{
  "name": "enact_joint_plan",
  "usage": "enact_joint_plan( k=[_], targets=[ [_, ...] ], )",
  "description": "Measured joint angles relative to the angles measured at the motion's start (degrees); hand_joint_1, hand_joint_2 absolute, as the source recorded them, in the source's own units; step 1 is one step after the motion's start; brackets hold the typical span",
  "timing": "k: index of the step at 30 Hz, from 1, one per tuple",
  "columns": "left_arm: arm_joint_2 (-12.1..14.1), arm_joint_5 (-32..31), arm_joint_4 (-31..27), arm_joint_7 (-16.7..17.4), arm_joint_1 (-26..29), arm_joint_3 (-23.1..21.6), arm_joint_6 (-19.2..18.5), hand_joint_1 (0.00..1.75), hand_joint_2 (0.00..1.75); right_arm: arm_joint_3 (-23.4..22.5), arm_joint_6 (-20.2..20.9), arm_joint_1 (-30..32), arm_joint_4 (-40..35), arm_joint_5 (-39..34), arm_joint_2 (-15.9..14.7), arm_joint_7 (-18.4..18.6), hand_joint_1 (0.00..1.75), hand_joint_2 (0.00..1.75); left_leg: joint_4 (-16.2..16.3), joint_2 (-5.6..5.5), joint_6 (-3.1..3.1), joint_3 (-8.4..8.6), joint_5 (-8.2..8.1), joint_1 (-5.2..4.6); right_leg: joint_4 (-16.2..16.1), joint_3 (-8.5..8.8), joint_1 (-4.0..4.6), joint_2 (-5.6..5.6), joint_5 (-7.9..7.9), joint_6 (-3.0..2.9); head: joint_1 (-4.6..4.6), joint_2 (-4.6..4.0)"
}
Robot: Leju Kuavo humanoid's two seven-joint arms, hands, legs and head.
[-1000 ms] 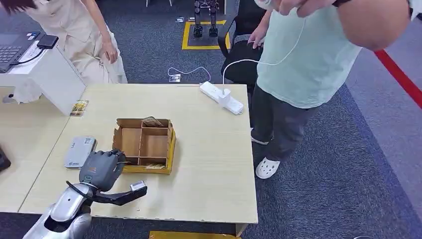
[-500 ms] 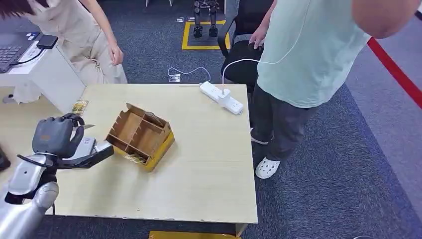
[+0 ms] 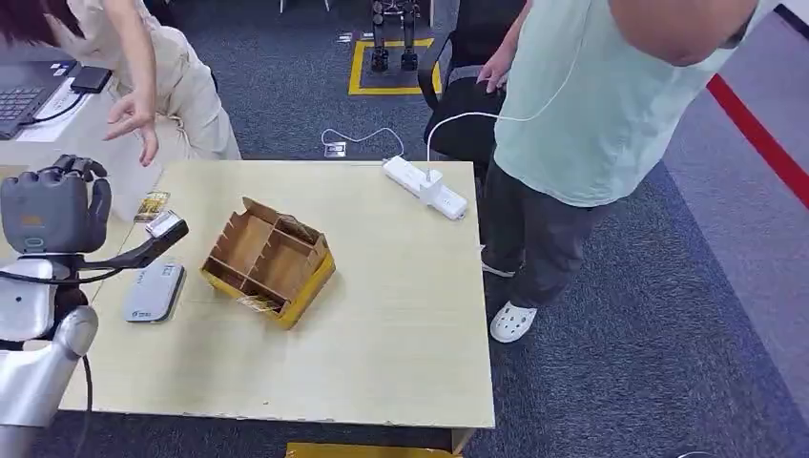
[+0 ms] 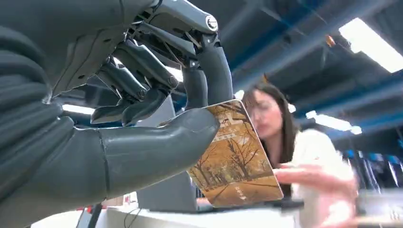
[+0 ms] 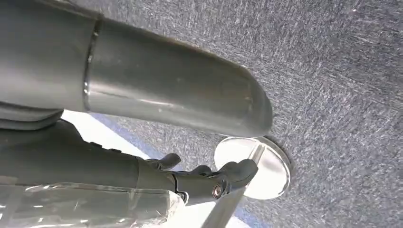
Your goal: Pass the card to the sensor for recognition and then transmit it.
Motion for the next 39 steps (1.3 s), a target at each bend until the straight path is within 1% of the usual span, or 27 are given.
enact_joint_plan(
  k=[2, 4, 7, 12, 13, 14, 22, 30, 32, 35, 37, 39],
  targets=[
    [-1.28, -0.78, 2.13, 0.07, -1.49, 0.00, 1.72, 1.75, 1.75, -0.02, -0.09, -0.13, -0.02, 0.13, 0.07, 0.00, 0.00, 0.00, 0.00, 0.00, 0.00, 0.01, 0.00, 0.00, 0.00, 0.00, 0.00, 0.01, 0.02, -0.01, -0.02, 0.00],
    [-2.43, -1.24, 3.60, 0.07, -2.65, 0.00, 2.33, 1.75, 1.75, -0.02, -0.13, -0.18, -0.09, 0.04, 0.11, -0.02, 0.00, 0.00, 0.00, 0.00, 0.00, 0.00, 0.00, 0.00, 0.00, 0.00, 0.00, 0.00, 0.02, -0.01, 0.00, 0.00],
    [-3.87, -1.48, 5.17, 0.04, -3.85, 0.00, 2.79, 1.75, 1.75, -0.20, -0.15, -0.20, -0.15, -0.11, 0.15, -0.02, 0.00, 0.00, 0.00, 0.00, 0.00, 0.00, 0.00, 0.00, 0.00, 0.00, 0.00, 0.01, 0.02, -0.01, 0.00, 0.00],
    [-5.44, -1.48, 6.93, 0.04, -4.61, 0.00, 2.86, 1.75, 1.75, -0.59, -0.17, -0.15, -0.15, -0.13, 0.31, -0.02, 0.00, 0.00, 0.00, 0.02, 0.00, -0.01, 0.00, 0.00, 0.00, -0.03, 0.00, 0.04, 0.01, 0.00, 0.00, 0.00],
    [-5.72, -1.48, 7.17, 0.04, -4.70, 0.00, 2.86, 1.48, 1.75, -0.59, -0.17, -0.15, -0.15, -0.13, 0.33, -0.02, 0.00, 0.00, 0.00, 0.02, 0.00, -0.01, -0.01, 0.00, 0.00, -0.04, 0.00, 0.05, 0.01, 0.00, 0.00, 0.00],
    [-5.92, -1.48, 7.43, 0.04, -4.83, 0.00, 2.86, 0.00, 1.75, -0.61, -0.17, -0.12, -0.15, -0.15, 0.33, -0.02, 0.00, 0.00, 0.00, 0.02, 0.00, -0.01, -0.01, 0.00, 0.00, -0.04, 0.00, 0.05, 0.01, 0.00, 0.00, 0.00],
    [-7.43, -2.03, 9.48, -0.04, -5.80, -0.13, 2.92, 0.00, 1.75, -0.85, -0.15, -0.04, -0.15, -0.04, 0.50, 0.50, 0.00, 0.00, 0.00, 0.02, 0.00, -0.02, -0.01, 0.00, -0.01, -0.05, 0.00, 0.05, 0.01, 0.00, 0.02, 0.00],
    [-7.41, -2.12, 11.01, -0.02, -6.59, -0.22, 2.79, 0.00, 1.75, -0.98, -0.15, -0.02, -0.15, -0.02, 0.52, 0.48, 0.00, 0.00, 0.00, 0.02, 0.00, -0.02, 0.00, 0.00, 0.00, -0.05, 0.00, 0.05, 0.01, 0.00, 0.00, 0.00],
    [-7.36, -2.93, 11.49, 0.92, -6.76, -0.22, 2.25, 0.00, 1.75, -0.98, -0.11, -0.03, -0.15, 0.15, 0.52, 0.48, 0.00, 0.00, 0.00, 0.02, 0.00, -0.03, 0.00, 0.00, 0.01, -0.04, 0.00, 0.05, 0.01, 0.00, 0.00, 0.00],
    [-5.85, -5.18, 14.52, 3.52, -7.39, -0.20, 0.89, 0.00, 1.75, -0.98, 0.04, -0.04, -0.15, 0.52, 0.52, 0.39, 0.00, 0.00, -0.01, 0.07, 0.00, -0.04, 0.00, 0.00, 0.03, -0.05, 0.00, 0.11, 0.01, 0.00, 0.00, 0.00],
    [-3.95, -5.75, 18.01, 4.59, -7.63, 0.20, 1.81, 0.00, 1.75, -0.98, 0.20, -0.05, -0.15, 0.98, 0.52, 0.42, 0.00, 0.00, -0.03, 0.14, 0.00, -0.05, -0.01, 0.01, 0.07, -0.07, 0.01, 0.19, 0.01, -0.01, -0.02, 0.00],
    [-1.43, -5.03, 22.34, 4.94, -7.59, 1.70, 3.47, 0.00, 1.75, -1.03, 0.20, -0.06, -0.15, 1.29, 0.52, 0.52, 0.00, 0.00, -0.05, 0.27, -0.01, -0.03, -0.01, 0.02, 0.10, -0.10, 0.02, 0.32, 0.00, -0.03, -0.02, 0.00]
  ],
)
